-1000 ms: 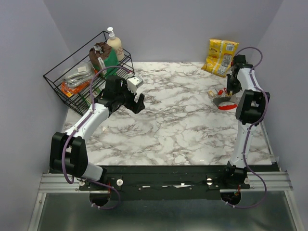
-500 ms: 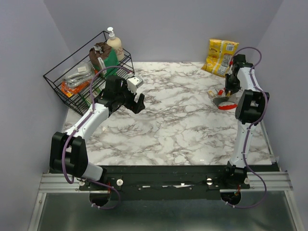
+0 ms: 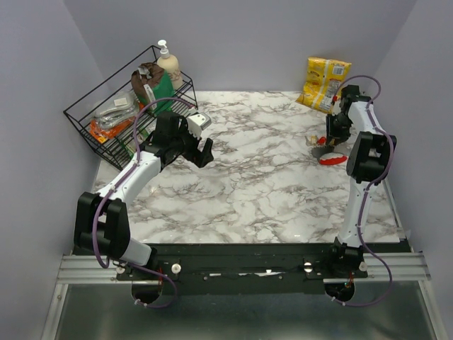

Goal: Remove the keys from the keyring
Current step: Move the keyring to the center of the board.

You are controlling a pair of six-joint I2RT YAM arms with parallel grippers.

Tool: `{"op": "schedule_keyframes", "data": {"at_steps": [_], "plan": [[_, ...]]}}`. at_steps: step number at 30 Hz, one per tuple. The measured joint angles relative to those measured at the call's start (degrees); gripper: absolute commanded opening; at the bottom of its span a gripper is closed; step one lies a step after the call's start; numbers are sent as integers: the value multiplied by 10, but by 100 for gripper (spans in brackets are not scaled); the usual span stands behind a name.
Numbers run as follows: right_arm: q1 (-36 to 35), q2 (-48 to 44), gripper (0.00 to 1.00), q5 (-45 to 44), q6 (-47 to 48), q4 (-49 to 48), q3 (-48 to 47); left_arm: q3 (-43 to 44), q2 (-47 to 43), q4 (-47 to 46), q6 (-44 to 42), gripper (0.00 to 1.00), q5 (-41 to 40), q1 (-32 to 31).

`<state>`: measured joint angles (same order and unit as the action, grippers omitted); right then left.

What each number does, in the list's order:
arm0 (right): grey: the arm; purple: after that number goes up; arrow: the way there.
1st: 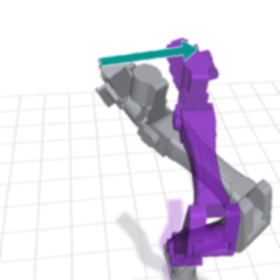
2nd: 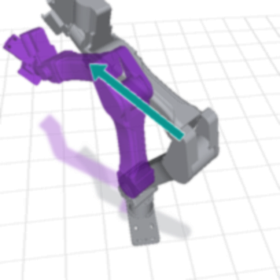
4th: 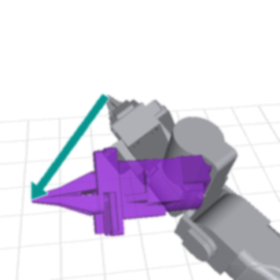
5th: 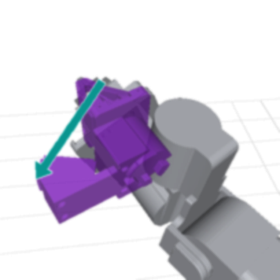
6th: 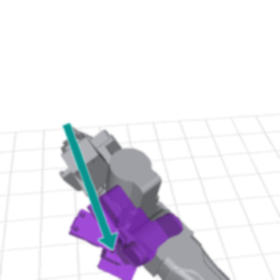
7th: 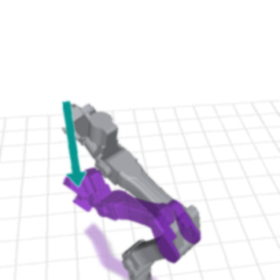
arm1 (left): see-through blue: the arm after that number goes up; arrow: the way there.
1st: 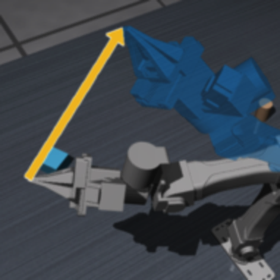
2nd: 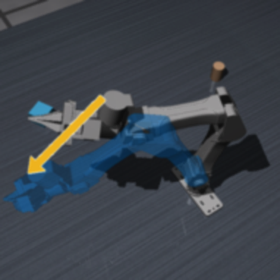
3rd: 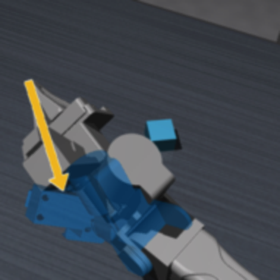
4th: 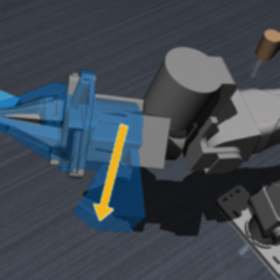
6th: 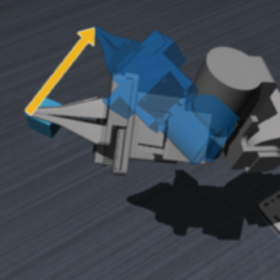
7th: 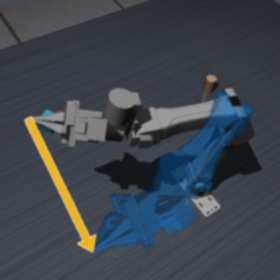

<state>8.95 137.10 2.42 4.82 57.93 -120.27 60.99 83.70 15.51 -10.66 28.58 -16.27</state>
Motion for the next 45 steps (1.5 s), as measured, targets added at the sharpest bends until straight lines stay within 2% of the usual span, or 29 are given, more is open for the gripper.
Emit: {"op": "schedule_keyframes", "data": {"at_steps": [3, 10, 14, 19, 24, 25, 33, 39, 45], "plan": [[0, -8, 46, 17, 5, 1, 12, 0, 0, 0, 0, 99, 0, 0], [-5, -14, 31, 36, 17, 2, 25, 0, 0, 0, 0, 99, 0, 0], [-16, -25, 29, 37, 19, 0, 45, 0, 0, 0, 0, 99, 0, 0], [-31, -45, 10, 37, 21, -6, 78, 0, 0, 0, 0, 99, 0, 0], [-44, -59, 8, 37, 21, -16, 98, 0, 0, 0, 0, 99, 0, 0], [-47, -61, 4, 36, 21, -17, 101, 0, 0, 0, 0, 99, 0, 0], [-100, -90, 6, 38, 39, -25, 113, 0, 0, 0, -1, 99, 0, 0], [-192, -123, 6, 52, 80, -37, 120, 0, 0, 1, -11, 99, -14, 0], [-280, -114, 7, 76, 111, -26, 103, 2, 0, 7, -25, 99, -33, 0]]}}
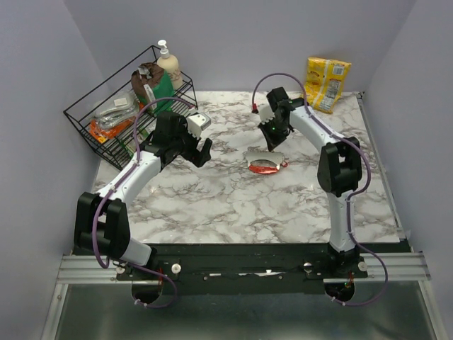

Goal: Remove the keys from the keyring
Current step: Move the keyring to the center of the board.

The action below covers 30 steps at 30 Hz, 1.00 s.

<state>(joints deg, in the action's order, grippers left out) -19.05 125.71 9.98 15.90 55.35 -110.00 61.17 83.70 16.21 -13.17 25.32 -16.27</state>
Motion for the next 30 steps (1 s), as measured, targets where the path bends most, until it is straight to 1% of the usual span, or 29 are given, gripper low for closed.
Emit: {"op": "schedule_keyframes", "data": {"at_steps": [6, 9, 11, 12, 13, 15, 16, 18, 19, 22, 26, 30], "plan": [[-61, 7, 8, 36, 8, 5, -24, 6, 0, 8, -19, 99, -9, 0], [-86, 7, 11, 55, 10, 7, -24, 10, 0, 16, -30, 99, -9, 0], [-99, 7, 15, 66, 11, 7, -16, 10, 0, 20, -35, 99, -8, 0], [-104, 7, 18, 73, 12, 7, -8, 10, 1, 23, -37, 99, -8, 0], [-109, 7, 26, 77, 12, 6, 2, 10, 1, 25, -38, 99, -8, 0], [-117, 7, 37, 86, 13, 5, 24, 12, 6, 28, -41, 99, -4, 0], [-120, 7, 48, 90, 16, 5, 35, 13, 7, 30, -42, 99, -2, 0], [-121, 7, 56, 96, 18, 8, 52, 16, 12, 34, -43, 99, 1, 0], [-121, 7, 64, 100, 21, 10, 58, 19, 15, 35, -44, 99, 2, 0], [-120, -6, 71, 107, 32, 5, 87, 28, 21, 37, -45, 99, 4, 0], [-115, -67, 73, 109, 49, -3, 137, 37, 25, 38, -44, 99, 11, 0], [-99, -133, 73, 108, 72, -29, 150, 48, 34, 42, -44, 99, 18, 0]]}}
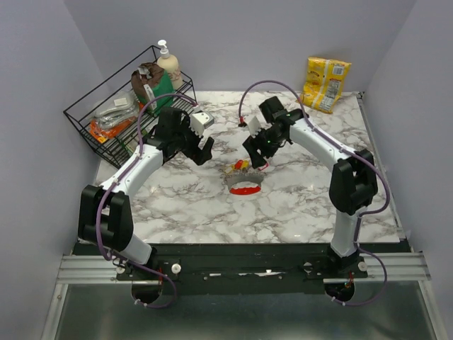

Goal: Remove the keys from the keyring
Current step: Move the keyring to the center of the board, then adjust the keyring at the center of the board.

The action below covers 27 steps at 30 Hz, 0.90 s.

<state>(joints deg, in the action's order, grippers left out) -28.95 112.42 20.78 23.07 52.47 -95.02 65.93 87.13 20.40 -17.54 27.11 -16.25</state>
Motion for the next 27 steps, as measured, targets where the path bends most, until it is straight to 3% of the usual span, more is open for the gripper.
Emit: {"op": "schedule_keyframes", "data": {"at_steps": [8, 13, 27], "plan": [[80, 9, 66, -21, 13, -59, 16, 2, 1, 13, 0, 99, 6, 0], [76, 49, 58, -24, 28, -61, 17, 3, 1, 26, 0, 99, 6, 0], [55, 54, 62, -35, 81, -82, 59, 2, -7, 29, 1, 99, 7, 0]]}}
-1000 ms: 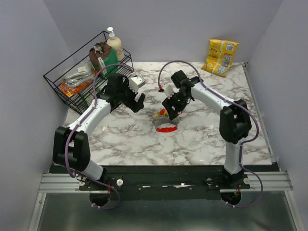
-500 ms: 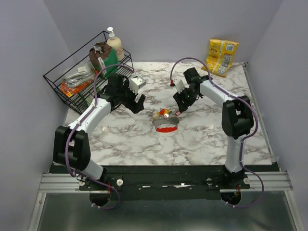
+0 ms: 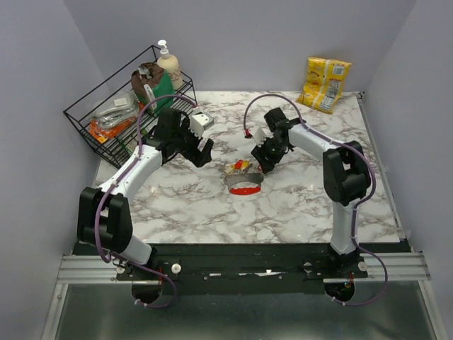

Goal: Remove the keys from the keyring
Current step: Adjust the keyring at the center of the board.

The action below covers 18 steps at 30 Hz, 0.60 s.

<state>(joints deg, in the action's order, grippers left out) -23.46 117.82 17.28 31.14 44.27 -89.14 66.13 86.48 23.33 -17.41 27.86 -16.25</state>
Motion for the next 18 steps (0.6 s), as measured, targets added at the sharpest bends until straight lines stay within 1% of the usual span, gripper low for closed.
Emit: {"op": "schedule_keyframes", "data": {"at_steps": [8, 11, 18], "plan": [[-35, -3, 57, 19, 22, -10, 6, -11, -3, -1, 3, 99, 1, 0], [-35, -3, 54, 31, 26, -9, 0, -17, -3, -1, 5, 99, 1, 0], [-34, -3, 53, 46, 38, -9, -12, -20, -3, -1, 5, 99, 1, 0]]}}
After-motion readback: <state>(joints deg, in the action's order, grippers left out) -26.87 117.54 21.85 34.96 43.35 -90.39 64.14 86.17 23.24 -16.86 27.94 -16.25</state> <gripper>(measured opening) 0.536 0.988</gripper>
